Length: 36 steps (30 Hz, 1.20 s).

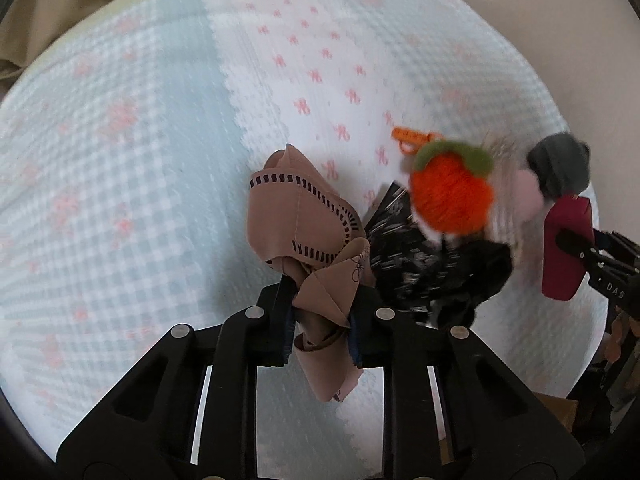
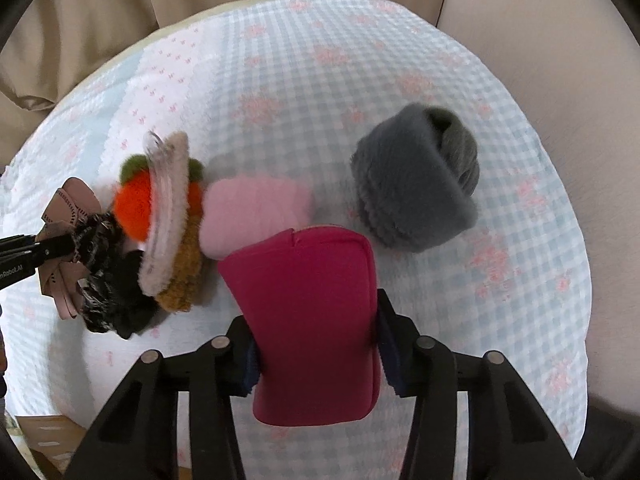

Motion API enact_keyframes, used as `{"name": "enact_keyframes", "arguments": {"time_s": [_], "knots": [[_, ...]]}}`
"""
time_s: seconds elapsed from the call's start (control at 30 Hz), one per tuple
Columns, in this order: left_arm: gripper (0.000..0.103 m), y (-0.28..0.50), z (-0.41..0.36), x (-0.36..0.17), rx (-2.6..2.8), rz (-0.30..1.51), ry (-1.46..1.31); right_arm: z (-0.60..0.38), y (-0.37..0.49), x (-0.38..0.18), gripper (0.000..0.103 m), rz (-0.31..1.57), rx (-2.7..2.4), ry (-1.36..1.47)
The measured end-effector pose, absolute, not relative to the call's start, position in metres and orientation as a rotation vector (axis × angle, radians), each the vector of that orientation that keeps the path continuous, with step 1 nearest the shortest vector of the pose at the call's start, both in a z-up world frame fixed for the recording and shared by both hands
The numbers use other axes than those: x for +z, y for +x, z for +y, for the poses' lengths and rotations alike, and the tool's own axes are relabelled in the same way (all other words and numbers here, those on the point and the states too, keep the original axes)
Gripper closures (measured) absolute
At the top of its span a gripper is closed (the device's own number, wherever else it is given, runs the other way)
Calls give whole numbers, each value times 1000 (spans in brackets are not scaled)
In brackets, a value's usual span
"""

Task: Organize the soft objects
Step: 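Carry the pink cloth and magenta pouch with both tools over the cardboard box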

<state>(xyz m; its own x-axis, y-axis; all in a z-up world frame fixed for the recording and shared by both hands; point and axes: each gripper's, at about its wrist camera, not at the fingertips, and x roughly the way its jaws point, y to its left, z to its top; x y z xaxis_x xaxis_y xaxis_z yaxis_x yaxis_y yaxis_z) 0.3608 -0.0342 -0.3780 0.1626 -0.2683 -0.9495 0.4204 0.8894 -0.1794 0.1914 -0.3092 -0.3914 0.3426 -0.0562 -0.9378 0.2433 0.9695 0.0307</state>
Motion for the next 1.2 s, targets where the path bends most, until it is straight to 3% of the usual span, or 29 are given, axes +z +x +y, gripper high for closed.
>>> {"name": "enact_keyframes", "arguments": {"time_s": [0.4, 0.73, 0.93, 1.2], "knots": [[85, 319, -17, -257, -400, 1194, 60, -299, 178, -299, 59, 1107, -134, 208], [85, 231, 8, -160, -247, 1090, -53, -280, 140, -202, 59, 1049, 19, 144], [85, 167, 28, -142, -181, 1095, -82, -256, 113, -173, 59, 1042, 133, 118], [85, 93, 59, -164, -187, 1157, -80, -212, 64, -178, 59, 1091, 168, 166]]}}
